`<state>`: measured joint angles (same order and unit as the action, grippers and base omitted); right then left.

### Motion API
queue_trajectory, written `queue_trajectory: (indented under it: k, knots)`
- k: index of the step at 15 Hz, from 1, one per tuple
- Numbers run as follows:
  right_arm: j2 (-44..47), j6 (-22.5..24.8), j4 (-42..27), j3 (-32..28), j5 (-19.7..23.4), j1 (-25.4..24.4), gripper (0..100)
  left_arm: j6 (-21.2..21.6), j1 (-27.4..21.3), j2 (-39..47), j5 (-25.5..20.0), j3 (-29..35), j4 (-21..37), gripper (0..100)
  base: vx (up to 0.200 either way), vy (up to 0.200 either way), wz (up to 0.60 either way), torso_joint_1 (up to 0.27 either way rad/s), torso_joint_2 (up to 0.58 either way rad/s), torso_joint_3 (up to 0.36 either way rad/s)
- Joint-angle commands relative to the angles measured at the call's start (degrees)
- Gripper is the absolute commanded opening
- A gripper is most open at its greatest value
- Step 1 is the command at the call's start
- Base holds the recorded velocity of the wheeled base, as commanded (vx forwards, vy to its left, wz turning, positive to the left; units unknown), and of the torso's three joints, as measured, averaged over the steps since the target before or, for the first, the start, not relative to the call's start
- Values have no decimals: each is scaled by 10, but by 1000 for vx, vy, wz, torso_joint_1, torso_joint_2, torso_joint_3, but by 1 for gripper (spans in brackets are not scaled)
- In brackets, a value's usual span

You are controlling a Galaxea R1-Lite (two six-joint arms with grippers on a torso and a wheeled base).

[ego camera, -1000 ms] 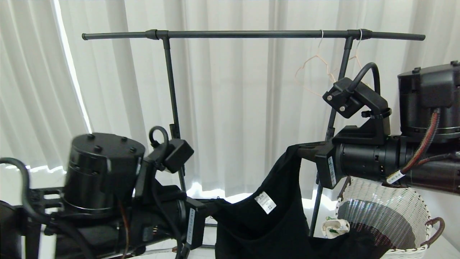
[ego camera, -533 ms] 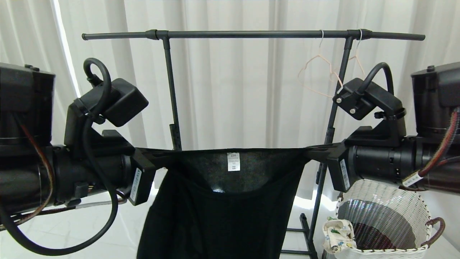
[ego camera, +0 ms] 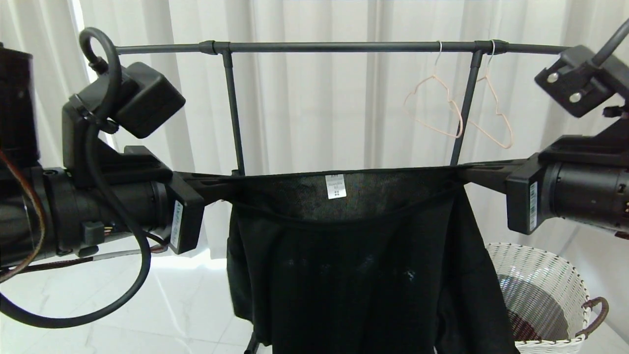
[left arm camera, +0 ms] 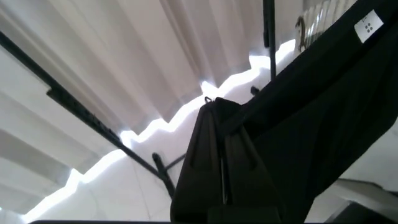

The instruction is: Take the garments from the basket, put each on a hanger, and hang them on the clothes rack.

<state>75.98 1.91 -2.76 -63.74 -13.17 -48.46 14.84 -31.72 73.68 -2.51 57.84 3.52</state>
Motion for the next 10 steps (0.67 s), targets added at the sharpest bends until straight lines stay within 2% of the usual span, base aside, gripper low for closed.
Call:
queue_trajectory:
  k: [1,5,7,10]
  knots:
    - [-7,0,0,-29,-1,4,0,1,-5,-2,1,27,0,0,0,0,0,0,0,0]
    - [-9,32,-12,-82,0,29,0,-3,-7,16,1,124,0,0,0,0,0,0,0,0]
    - [-7,33,-38,-111,7,50,0,-4,-7,17,1,139,0,0,0,0,0,0,0,0]
    - [-4,33,-43,-119,21,53,0,-4,-10,19,1,147,0,0,0,0,0,0,0,0]
